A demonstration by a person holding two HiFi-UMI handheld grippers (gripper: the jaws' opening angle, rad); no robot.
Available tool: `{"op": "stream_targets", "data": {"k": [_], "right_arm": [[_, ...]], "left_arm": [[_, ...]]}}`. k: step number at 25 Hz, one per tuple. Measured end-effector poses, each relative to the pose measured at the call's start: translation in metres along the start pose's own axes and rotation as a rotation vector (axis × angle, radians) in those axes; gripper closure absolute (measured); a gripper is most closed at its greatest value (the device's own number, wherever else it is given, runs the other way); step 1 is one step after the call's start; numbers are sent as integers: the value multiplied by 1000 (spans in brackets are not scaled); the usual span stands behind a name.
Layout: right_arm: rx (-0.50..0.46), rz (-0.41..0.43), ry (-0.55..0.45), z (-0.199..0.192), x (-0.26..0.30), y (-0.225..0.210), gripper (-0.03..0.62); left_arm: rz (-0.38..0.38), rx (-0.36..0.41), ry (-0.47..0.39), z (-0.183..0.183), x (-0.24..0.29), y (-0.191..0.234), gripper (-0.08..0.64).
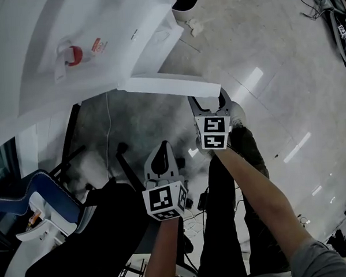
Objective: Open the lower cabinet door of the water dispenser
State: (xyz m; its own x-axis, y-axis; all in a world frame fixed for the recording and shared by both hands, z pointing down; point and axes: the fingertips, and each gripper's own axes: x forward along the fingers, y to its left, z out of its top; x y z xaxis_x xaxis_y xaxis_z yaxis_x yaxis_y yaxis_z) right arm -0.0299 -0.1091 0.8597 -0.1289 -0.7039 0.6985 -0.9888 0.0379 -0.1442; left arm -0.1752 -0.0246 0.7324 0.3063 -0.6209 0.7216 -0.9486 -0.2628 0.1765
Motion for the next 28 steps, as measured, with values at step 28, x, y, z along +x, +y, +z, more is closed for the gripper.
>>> {"op": "stream_targets", "data": {"k": [28], "right_arm": [[148,-33,224,-84,-61,74,218]], "left_arm": [[140,-114,22,-52,-61,40,552]]}}
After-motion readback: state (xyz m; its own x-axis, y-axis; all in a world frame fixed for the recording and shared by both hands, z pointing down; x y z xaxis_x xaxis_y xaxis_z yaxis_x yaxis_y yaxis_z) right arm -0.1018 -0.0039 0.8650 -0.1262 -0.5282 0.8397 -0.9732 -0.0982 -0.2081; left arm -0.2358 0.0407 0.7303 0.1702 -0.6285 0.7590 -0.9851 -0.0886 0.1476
